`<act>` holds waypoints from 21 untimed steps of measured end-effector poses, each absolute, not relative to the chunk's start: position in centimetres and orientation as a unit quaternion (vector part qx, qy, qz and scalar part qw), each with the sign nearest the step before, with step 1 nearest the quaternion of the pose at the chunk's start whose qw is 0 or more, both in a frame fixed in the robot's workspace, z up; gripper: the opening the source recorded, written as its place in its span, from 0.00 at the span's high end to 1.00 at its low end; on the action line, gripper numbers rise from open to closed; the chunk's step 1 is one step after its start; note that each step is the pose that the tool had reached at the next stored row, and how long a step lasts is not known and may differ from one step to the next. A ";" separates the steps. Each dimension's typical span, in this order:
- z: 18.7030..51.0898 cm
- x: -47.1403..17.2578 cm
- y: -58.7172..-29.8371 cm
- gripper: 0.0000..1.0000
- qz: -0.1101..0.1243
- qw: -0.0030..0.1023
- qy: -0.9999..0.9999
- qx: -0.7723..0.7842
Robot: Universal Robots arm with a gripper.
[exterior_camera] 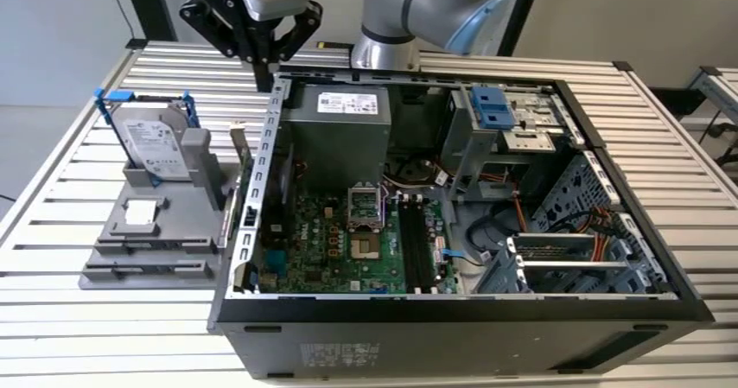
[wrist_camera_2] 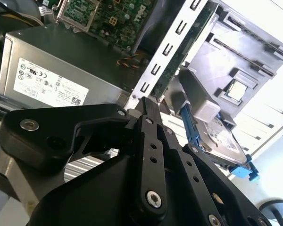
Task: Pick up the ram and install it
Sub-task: 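Reach for the ram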
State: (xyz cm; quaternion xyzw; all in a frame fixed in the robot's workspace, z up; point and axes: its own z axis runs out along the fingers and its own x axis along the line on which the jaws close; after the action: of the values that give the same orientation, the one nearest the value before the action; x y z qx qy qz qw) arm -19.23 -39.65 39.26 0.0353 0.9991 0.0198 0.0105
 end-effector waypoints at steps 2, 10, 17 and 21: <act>39.3 -19.5 -39.6 1.00 0.020 0.011 0.999 0.035; 39.3 -20.5 -39.6 1.00 0.019 0.011 0.999 0.035; 39.3 -21.3 -39.6 1.00 0.018 0.011 0.999 0.035; 39.3 -21.9 -39.6 1.00 0.017 0.011 0.999 0.035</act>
State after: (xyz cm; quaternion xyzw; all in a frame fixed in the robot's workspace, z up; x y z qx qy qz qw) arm -21.87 -39.57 39.26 0.0353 0.9992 0.0174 0.0106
